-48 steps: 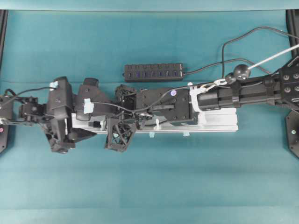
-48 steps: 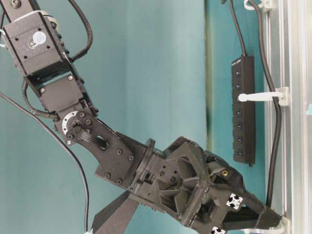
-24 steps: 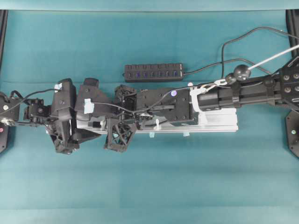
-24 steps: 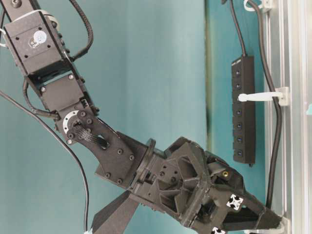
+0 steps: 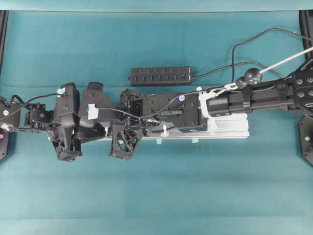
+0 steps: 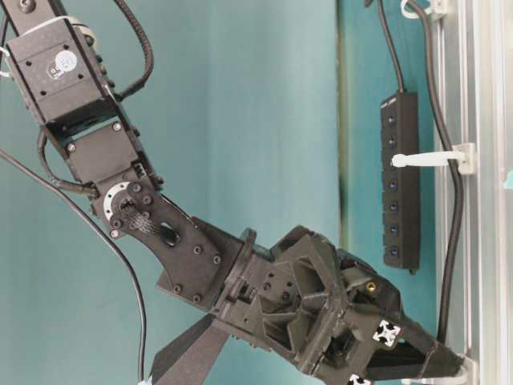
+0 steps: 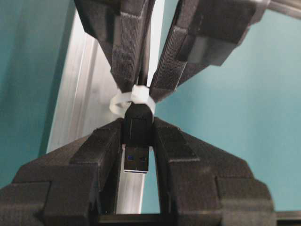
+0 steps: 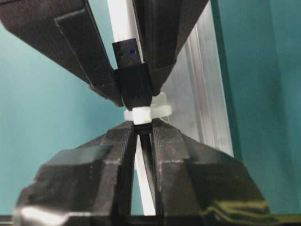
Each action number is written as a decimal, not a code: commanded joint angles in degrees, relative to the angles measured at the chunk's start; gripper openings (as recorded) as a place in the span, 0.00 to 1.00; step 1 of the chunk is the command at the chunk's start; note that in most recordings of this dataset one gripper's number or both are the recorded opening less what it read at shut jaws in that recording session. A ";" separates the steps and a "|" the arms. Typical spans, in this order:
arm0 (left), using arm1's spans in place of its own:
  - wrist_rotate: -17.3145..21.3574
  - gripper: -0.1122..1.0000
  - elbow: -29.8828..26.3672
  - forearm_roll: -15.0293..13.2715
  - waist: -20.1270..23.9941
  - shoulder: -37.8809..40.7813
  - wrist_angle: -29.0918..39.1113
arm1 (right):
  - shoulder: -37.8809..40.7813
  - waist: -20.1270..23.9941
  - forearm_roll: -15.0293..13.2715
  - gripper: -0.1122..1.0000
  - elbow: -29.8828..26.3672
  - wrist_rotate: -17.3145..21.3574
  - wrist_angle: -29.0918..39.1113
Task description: Pass the USB cable through three rings with both arms.
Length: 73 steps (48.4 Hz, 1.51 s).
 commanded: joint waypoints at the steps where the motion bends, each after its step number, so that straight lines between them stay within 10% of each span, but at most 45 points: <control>1: 0.44 0.30 -0.18 0.18 -0.09 -0.44 -0.18 | -0.70 0.35 0.18 0.04 -0.18 0.26 -0.88; 20: 0.79 0.30 -0.09 0.09 -0.09 -0.44 -0.18 | -1.67 1.05 0.18 0.11 2.11 0.18 -2.20; 38: 0.62 0.30 0.00 0.18 -0.09 -1.41 0.62 | -5.80 0.97 -0.97 0.89 6.33 0.09 -2.72; 73: 0.35 0.30 1.93 0.18 -1.05 -13.97 11.51 | -19.07 -1.85 -1.76 0.85 21.71 -0.09 -11.07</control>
